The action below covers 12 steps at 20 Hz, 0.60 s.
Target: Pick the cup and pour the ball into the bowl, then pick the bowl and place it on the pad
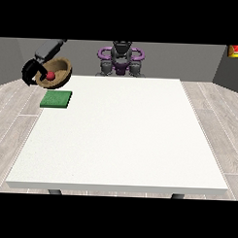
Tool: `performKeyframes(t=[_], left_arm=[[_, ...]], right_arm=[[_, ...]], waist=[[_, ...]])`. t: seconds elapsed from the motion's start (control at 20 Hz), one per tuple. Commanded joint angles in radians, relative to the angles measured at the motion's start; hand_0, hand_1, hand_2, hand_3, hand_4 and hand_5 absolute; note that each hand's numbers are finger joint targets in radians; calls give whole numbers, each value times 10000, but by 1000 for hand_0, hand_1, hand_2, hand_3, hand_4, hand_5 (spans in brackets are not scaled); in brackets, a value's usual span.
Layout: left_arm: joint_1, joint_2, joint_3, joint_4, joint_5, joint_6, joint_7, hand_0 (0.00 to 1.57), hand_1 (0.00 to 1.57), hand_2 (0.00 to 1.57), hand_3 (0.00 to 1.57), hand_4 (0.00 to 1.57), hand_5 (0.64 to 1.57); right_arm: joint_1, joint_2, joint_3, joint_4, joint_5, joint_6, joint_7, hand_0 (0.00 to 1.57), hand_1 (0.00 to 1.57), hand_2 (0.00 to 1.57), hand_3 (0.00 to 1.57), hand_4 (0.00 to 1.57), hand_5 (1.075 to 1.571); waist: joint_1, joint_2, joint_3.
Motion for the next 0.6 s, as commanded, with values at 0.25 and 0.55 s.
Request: performKeyframes(t=[0.25,0.55], left_arm=[[331,-404,-326,-366,-52,412,-137,0,0,0,0,1199,1558],[236,-165,-357,-423,-57,391,-302,0,0,0,0,1192,1563]], right_arm=[[-396,479,-410,1088,-350,-153,-284,1571,1571,1571,600,992,1571],[-920,-212,-573,1479,-24,-1166,6,1571,1571,1571,1087,0,1550]], waist=[[-25,-351,6],[88,-74,0]])
